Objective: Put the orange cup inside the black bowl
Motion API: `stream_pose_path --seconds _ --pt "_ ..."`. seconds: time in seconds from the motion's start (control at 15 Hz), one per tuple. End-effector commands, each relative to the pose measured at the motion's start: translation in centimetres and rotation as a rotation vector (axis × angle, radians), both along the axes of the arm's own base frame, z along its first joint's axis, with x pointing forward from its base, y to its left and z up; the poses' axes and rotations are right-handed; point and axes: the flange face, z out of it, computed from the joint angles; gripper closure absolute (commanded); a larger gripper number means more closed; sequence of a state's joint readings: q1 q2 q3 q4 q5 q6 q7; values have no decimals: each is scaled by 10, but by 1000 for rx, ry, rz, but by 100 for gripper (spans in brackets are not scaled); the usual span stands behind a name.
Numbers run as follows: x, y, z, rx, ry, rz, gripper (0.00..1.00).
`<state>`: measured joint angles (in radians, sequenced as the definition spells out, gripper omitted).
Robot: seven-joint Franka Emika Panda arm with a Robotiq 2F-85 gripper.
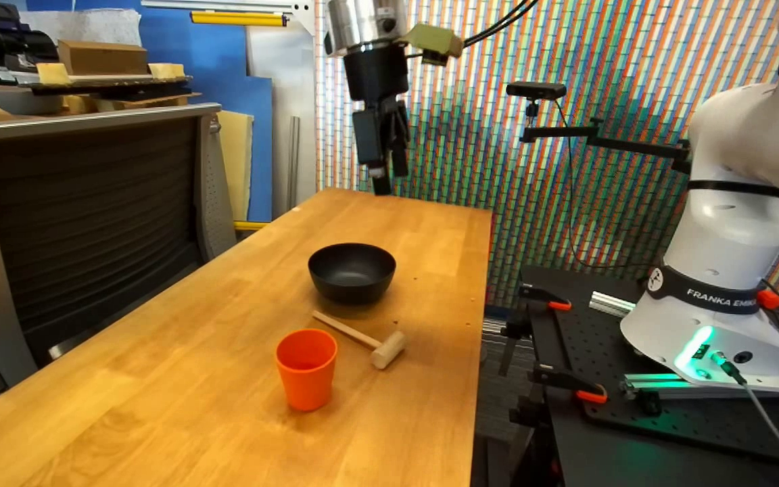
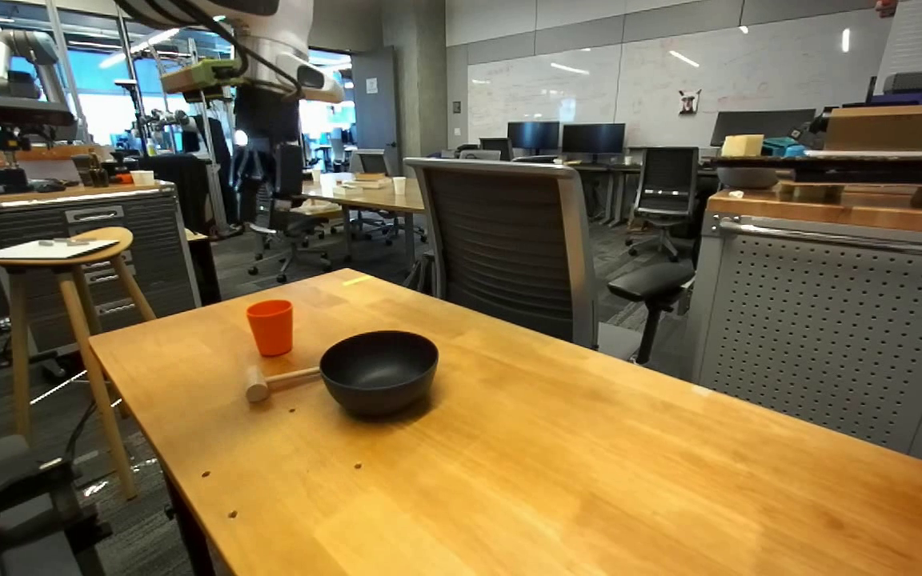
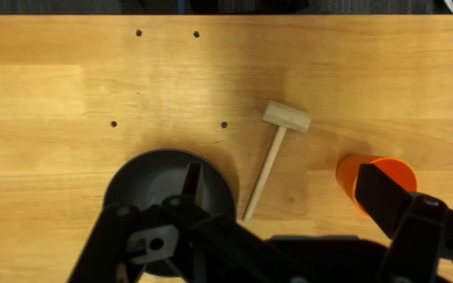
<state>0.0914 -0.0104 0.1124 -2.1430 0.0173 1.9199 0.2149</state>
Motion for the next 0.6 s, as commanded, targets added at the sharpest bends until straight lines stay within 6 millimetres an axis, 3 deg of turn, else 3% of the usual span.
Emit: stream_pose_path --seconds 0.0,0.13,0.27,0.53 --pt "37 73 -39 -42 -1 5 0" --pt "45 104 -65 -71 15 37 0" --pt "55 121 -89 -109 25 61 0" --pt "77 120 -126 -173 47 57 0"
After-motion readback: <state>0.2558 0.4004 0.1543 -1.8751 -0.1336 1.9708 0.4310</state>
